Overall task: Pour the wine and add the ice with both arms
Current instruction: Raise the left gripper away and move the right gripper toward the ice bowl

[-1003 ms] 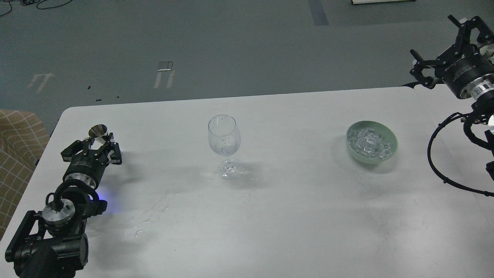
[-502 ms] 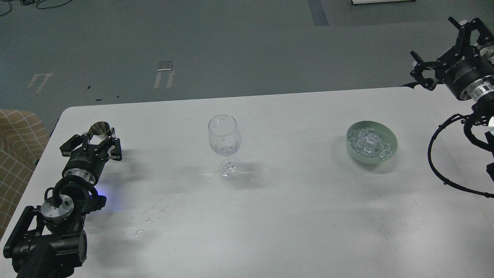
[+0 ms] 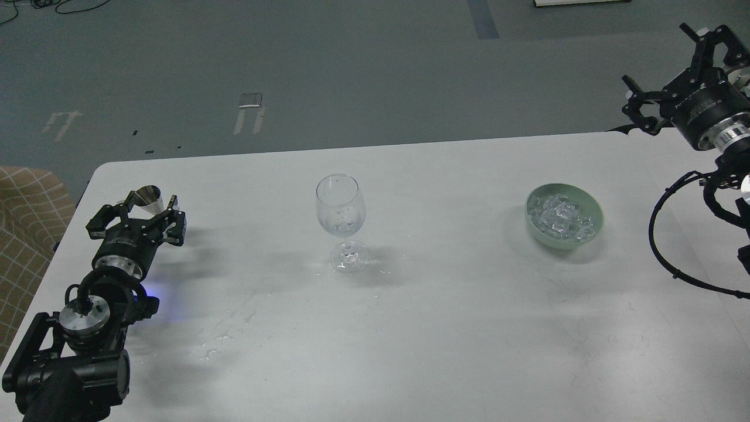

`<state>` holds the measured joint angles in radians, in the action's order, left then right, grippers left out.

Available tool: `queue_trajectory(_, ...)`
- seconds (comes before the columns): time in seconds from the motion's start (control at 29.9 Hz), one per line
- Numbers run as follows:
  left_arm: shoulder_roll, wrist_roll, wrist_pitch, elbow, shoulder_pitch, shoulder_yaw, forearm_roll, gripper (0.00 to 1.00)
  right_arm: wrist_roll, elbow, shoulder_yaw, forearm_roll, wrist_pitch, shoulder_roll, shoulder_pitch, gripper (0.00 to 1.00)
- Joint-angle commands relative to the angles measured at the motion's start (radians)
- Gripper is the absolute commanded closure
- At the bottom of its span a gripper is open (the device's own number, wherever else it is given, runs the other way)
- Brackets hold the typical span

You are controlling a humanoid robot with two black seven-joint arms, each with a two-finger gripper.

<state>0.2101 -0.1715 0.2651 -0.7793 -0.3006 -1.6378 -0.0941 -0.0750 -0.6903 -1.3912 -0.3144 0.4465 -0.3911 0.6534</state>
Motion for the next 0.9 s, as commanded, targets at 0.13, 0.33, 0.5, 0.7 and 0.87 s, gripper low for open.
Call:
queue_trajectory(0.13,0.043,-0.006,-0.003,-0.049,0.003,0.000,-0.003,0.09,0.001,0.002,0.000,0.002,0.001,0.001,-0.001,0.00)
queue_trajectory(0.33,0.077,-0.002,-0.026,-0.153,0.014,-0.008,-0.001,0.09,0.001,-0.002,-0.002,0.003,0.001,0.000,0.000,0.00)
queue_trajectory(0.5,0.129,-0.011,-0.099,-0.316,0.024,0.006,0.004,0.02,0.001,-0.035,0.000,0.003,0.008,-0.003,-0.003,0.00)
queue_trajectory(0.7,0.225,-0.013,-0.115,-0.480,0.054,0.088,0.004,0.02,0.001,-0.118,0.001,-0.015,0.009,-0.026,-0.012,0.00)
queue_trajectory(0.87,0.301,-0.013,-0.113,-0.540,0.052,0.177,0.005,0.02,0.003,-0.127,0.026,-0.185,0.012,-0.072,0.003,0.00)
